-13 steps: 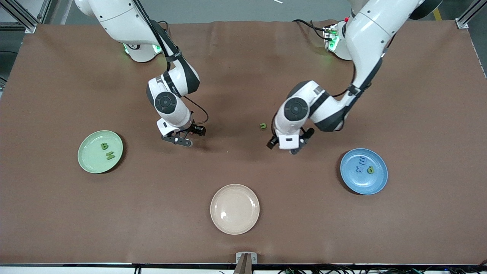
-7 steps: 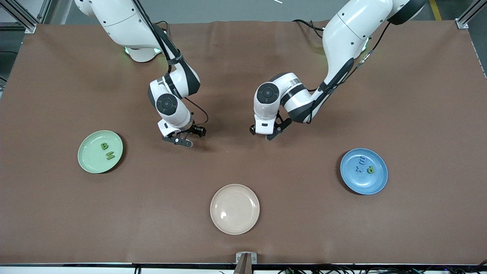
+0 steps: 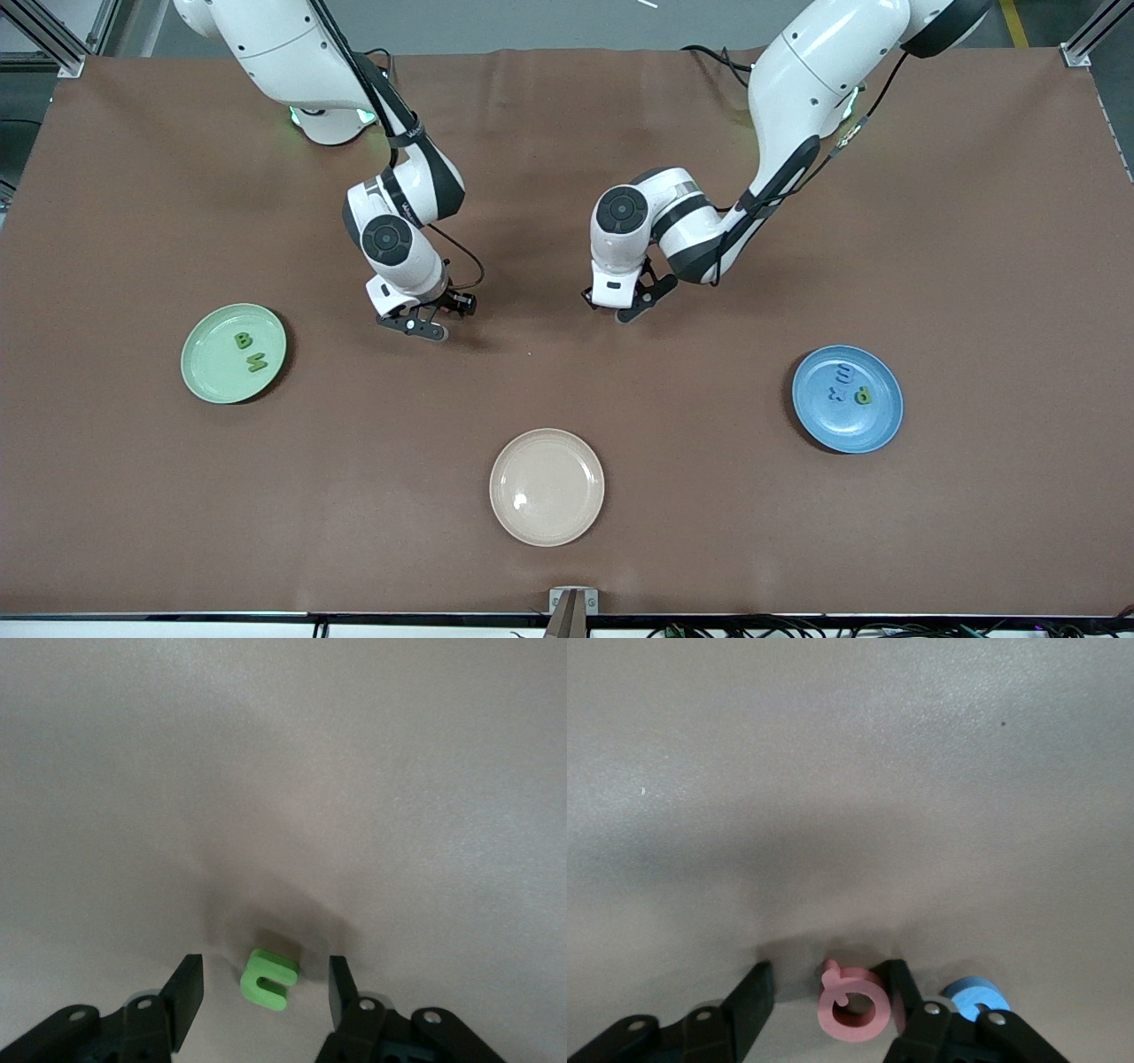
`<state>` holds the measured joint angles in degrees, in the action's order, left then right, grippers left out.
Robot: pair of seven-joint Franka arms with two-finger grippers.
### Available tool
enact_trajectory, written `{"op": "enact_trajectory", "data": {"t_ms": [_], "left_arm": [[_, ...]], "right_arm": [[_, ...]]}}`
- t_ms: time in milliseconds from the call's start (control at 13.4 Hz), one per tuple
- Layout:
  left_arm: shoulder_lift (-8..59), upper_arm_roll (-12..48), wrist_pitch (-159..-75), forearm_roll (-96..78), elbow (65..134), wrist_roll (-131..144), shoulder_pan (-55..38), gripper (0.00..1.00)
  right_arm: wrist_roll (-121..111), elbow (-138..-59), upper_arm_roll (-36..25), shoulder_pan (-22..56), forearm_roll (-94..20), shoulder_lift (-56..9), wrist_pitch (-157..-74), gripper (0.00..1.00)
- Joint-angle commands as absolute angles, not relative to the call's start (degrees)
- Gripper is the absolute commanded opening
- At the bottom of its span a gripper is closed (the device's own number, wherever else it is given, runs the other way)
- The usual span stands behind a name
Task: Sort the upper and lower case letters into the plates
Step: 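Drop the pink Q on the green plate and the u on the blue plate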
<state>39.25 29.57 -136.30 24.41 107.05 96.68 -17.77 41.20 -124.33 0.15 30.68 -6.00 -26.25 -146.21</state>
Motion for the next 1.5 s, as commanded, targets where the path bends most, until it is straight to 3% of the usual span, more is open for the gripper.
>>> {"op": "enact_trajectory", "data": {"t_ms": [0,300,449,749,899,1123,1423], "left_arm": [[39.3,29.4,-137.5,25.5,107.9,96.6,-17.9,0.62],[39.7,29.4,-137.5,25.5,108.2,96.6,-18.5,0.60],[40.2,29.4,-137.6,25.5,108.1,96.6,-18.5,0.54],[40.1,29.4,-137.6,25.5,108.1,96.9,-18.5,0.15],[39.4,29.4,-137.2,25.5,108.0,96.9,-17.7,0.01],[37.6,29.4,-136.7,25.5,107.5,96.4,-16.2,0.00],[33.8,29.4,-136.1,25.5,107.5,92.4,-8.6,0.00]], "right_arm": [[42.1,-127.4,0.4,30.9,-5.0,-25.7,-146.7,0.45],[42.0,-127.3,0.4,31.0,-5.0,-25.8,-146.7,0.28],[41.6,-127.1,0.4,31.0,-5.0,-25.7,-146.5,0.21],[39.5,-126.4,0.3,30.2,-5.0,-23.0,-145.1,0.14],[34.7,-124.6,-1.0,27.8,-5.0,-20.3,-138.0,0.14],[20.6,-120.8,-2.1,20.2,-4.9,-15.7,-125.4,0.14],[-1.2,-118.2,-2.1,6.4,-3.4,-15.4,-121.8,0.14]]}}
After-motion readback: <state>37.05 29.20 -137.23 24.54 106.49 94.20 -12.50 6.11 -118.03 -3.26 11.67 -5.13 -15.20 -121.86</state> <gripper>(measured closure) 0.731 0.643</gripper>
